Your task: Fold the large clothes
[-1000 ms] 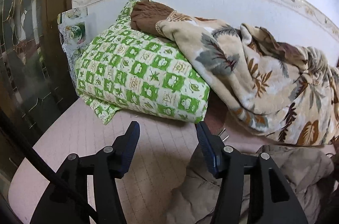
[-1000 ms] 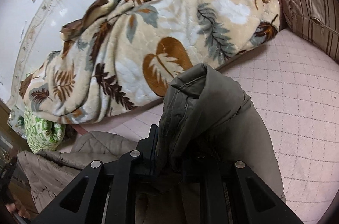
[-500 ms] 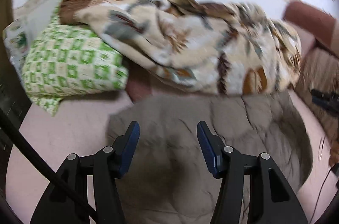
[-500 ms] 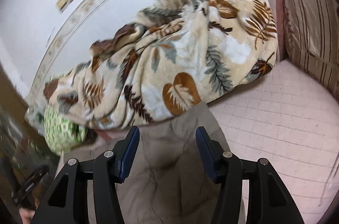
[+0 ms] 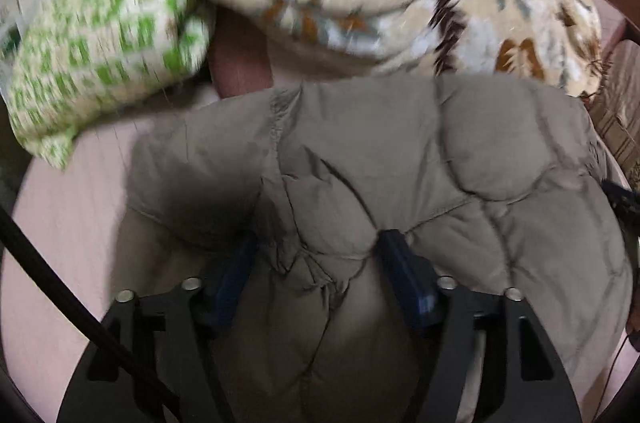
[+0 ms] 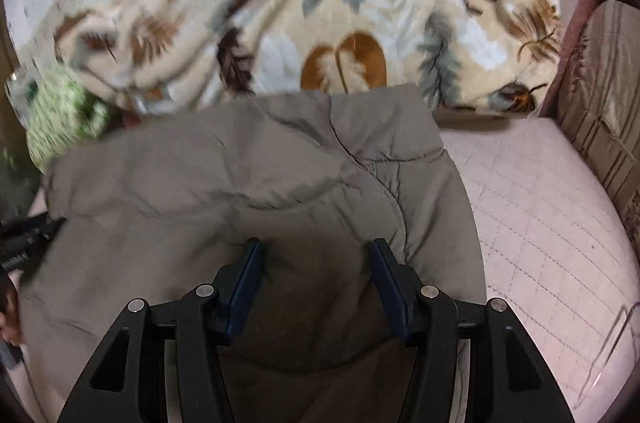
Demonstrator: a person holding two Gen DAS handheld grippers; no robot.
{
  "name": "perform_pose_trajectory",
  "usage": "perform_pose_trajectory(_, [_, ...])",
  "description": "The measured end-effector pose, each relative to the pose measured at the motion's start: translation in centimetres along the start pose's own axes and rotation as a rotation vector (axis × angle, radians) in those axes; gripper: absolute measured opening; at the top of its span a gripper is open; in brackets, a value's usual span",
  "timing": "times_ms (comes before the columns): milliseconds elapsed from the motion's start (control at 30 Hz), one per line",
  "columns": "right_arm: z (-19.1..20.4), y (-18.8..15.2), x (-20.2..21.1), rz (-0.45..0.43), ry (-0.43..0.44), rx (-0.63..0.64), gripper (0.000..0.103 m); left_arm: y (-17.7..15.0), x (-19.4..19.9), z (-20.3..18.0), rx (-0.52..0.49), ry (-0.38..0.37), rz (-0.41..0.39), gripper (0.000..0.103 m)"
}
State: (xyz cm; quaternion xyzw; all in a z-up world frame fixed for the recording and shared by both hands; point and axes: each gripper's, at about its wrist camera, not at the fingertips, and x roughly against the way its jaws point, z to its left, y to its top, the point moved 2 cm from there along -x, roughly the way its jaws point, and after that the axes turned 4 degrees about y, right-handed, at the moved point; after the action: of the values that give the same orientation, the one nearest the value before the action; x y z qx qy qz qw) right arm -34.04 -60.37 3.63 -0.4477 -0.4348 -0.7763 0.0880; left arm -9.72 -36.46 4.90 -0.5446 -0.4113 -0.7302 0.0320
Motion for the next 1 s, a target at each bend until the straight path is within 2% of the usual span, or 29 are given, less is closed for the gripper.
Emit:
perform_pose_trajectory(67, [-1.1,-0.3,-1.7,0.053,0.04,-0.031,0.061,0.1,-1.1,0.5,0.028,-0.038,0.017,0.072])
perform_pose_trajectory(133, [-1.8,-0.4,-2.3,0.062,0.063,-0.056,0.061,0.1,-1.7,0.6,0.033,-0.048,0.02,0.074])
perform_pose_trajectory(300, [-1.7,-0.8,-3.8,0.091,0.031,-0.03,0.063,0.1,-3.4,0.0,0.026,-0.01,0.019,0.079])
perform_pose_trajectory(433, [-1.2,-0.5,-4.0,0.111,-0.007,-0.017,0.063,0.1,-2.2,-0.1,0.05,0.031,0.011,0.075])
perform_pose_trajectory(500, [-1.1,-0.5,-2.6,0.086,-0.014,-0.035,0.063,-1.0,0.7,0.2,0.068,0.041,-0.023,0.073])
perform_pose_trajectory(633, [0.6,-1.9,4.3,-0.057,0.02,-0.067,0.064,-4.9,7.0,0.1,0.07,0.044,-0.137,0.073])
perform_pose_trajectory(700, [2.4,-3.8,7.9,-0.113,0.032,-0.067,0.064,-7.3,9.2,-0.1,0.085,0.045,-0.166,0.073])
perform_pose_trajectory(767, [4.1,-5.9,10.3,-0.151,0.079,-0.084,0.064,-10.4,11.3,-0.2,0.109,0.049,-0.195,0.073])
perform_pose_trajectory(867, [6.2,-9.3,12.1,-0.212,0.108,-0.09,0.065,-13.1,12.9,-0.3,0.132,0.081,-0.24,0.073])
perform_pose_trajectory(1000, [8.5,-9.0,11.7,-0.196,0.097,-0.043,0.065,-14.1,13.1,0.6,0.153,0.115,-0.269,0.073])
